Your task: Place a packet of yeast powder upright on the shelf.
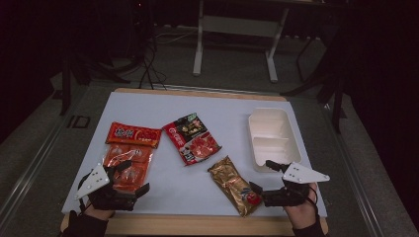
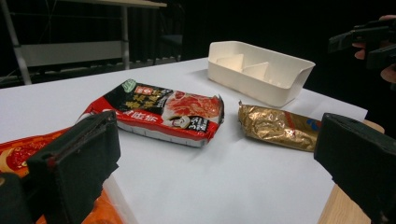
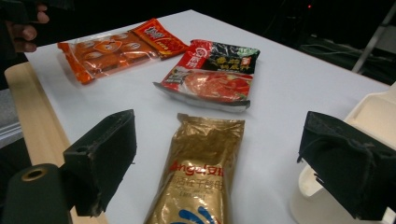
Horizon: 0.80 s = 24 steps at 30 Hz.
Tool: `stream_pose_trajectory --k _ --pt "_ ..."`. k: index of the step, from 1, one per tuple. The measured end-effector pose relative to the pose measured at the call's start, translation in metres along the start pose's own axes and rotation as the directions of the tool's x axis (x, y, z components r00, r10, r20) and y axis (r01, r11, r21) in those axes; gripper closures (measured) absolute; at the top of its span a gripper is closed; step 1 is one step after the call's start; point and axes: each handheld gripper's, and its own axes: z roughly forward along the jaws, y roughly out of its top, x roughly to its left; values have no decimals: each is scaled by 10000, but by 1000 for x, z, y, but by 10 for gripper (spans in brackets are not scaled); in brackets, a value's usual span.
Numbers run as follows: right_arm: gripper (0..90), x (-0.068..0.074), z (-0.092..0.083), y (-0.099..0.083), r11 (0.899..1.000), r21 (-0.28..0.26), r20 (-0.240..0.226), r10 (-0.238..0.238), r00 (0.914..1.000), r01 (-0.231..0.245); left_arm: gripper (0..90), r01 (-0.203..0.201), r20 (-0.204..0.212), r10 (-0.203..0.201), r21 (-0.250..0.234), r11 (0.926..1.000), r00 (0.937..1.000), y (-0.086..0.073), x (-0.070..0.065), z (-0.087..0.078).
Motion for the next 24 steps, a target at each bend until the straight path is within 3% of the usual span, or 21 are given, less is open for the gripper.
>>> stream_pose_trajectory --k 6,9,20,24 --pt "110 2 -1 0 9989 -162 480 -427 9979 435 7 -179 252 176 100 9998 9995 0 -5 2" --pt "142 2 -3 1 9989 -260 783 -363 9963 385 7 -156 330 150 186 9997 9993 -1 -6 4" --pt "178 8 -11 14 9972 -484 915 -517 9945 563 7 -90 432 82 180 9998 9990 0 -9 6" --pt "177 11 -13 21 9973 -504 689 -497 9964 532 7 -49 517 42 135 9999 9987 0 -11 7"
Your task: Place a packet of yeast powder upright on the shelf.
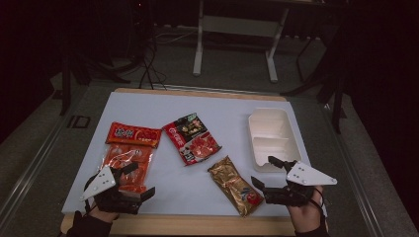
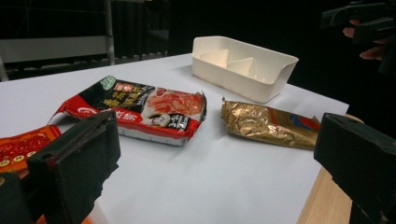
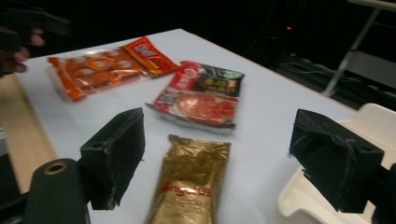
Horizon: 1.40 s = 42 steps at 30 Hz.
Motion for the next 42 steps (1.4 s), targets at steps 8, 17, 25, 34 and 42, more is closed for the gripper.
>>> stream_pose_trajectory --k 8,17,25,34,42 --pt "150 -4 -1 16 9990 273 -447 372 9983 -360 7 220 -64 -220 46 9997 9997 -1 1 2" --pt "124 -13 9 20 9954 794 -169 555 9983 -540 7 309 84 -310 174 9994 9995 -3 1 5" --pt "119 -11 25 30 9948 979 -499 321 9982 -270 7 286 82 -287 156 9995 9996 -3 0 5" --pt "102 -10 46 37 9947 936 -890 512 9947 -428 7 249 78 -250 153 9996 9997 -3 -1 5" --pt "108 -14 75 33 9865 1536 -1191 756 9900 -568 7 363 101 -364 90 9993 9993 -3 0 5"
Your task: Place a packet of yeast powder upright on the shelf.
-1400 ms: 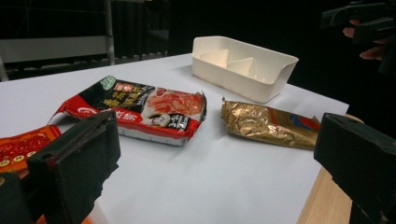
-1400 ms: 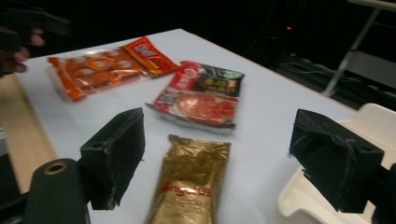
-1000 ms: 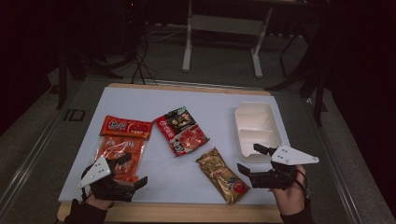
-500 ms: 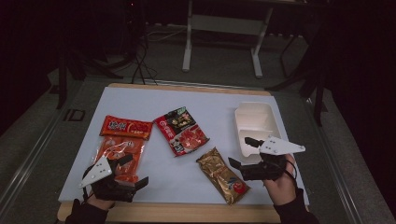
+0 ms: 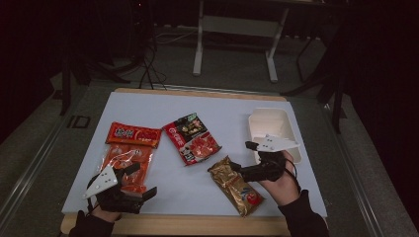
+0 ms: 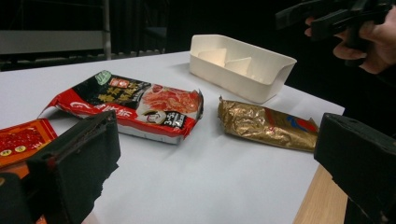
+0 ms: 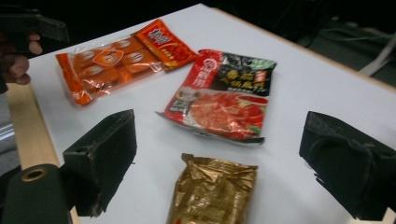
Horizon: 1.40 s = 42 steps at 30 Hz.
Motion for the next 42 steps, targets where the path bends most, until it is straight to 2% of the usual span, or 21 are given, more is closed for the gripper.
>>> stream_pose_trajectory --k 6,12,19,25,29,35,37,39,42 --pt "134 -2 16 -2 9995 327 -95 24 10000 -21 7 -78 25 78 97 9999 10000 0 0 1" --pt "173 -6 37 -6 9957 913 -33 136 9999 -133 7 -63 78 63 77 10000 9999 0 -1 1" --pt "218 -14 57 -14 9882 1443 174 490 9986 -510 7 -56 113 55 108 9999 9999 -1 0 1" --pt "234 -18 71 -22 9776 2023 420 505 9978 -580 7 -80 137 78 151 9999 9999 -1 0 1" --pt "241 -23 78 -28 9715 2231 498 703 9963 -797 7 -74 157 72 148 9999 9999 -1 -1 2" --pt "241 -24 86 -35 9637 2524 666 727 9951 -873 7 -80 194 76 172 9998 9998 -1 -1 3" --pt "241 -24 92 -39 9566 2813 810 548 9952 -756 7 -72 200 69 189 9998 9998 -1 -1 3" --pt "241 -25 96 -42 9534 2881 783 702 9945 -899 7 -68 209 64 210 9998 9998 -2 -1 3" --pt "241 -27 101 -45 9459 3111 876 678 9938 -919 7 -77 224 72 235 9997 9997 -2 -1 3"
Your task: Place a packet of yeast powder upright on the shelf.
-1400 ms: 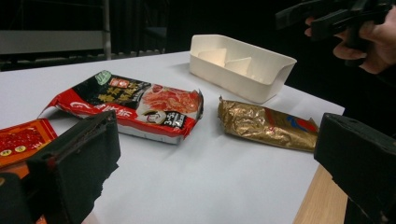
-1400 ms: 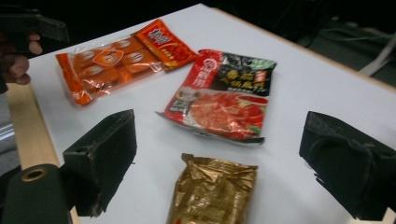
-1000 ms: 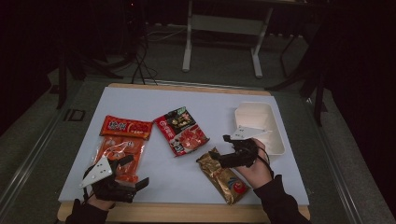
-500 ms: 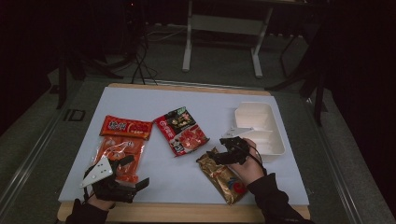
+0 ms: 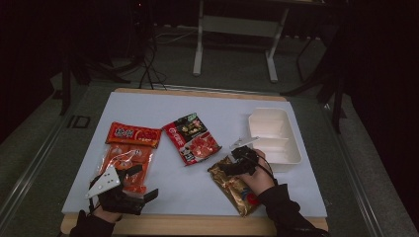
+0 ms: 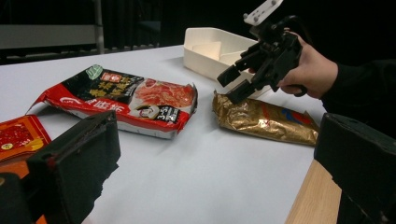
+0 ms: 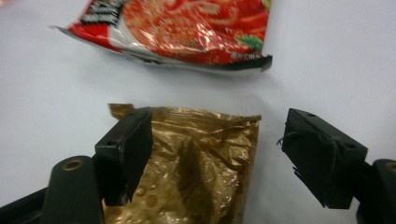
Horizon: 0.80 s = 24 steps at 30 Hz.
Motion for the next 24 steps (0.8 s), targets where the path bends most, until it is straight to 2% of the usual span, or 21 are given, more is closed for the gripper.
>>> stream_pose_trajectory --k 5,8,13,15,19,24 --pt "242 -2 7 -1 9992 367 42 125 9999 -127 7 8 37 -8 11 10000 10000 0 0 0" --pt "265 -3 15 -3 9969 765 4 167 9999 -167 7 -100 89 100 -18 9999 9999 0 -2 1" --pt "297 -5 21 -3 9940 1023 -328 419 9986 -384 7 -71 94 71 -7 10000 9999 0 -2 1" --pt "336 -5 24 -4 9926 1160 -499 423 9979 -363 7 -70 91 70 7 10000 9999 0 -1 1" --pt "380 1 24 -3 9917 1282 -184 48 9998 -24 7 -65 99 65 56 10000 9999 -1 -1 2" --pt "479 6 25 -2 9914 1274 68 -323 9995 312 7 -118 108 116 111 9999 9999 -1 -2 3"
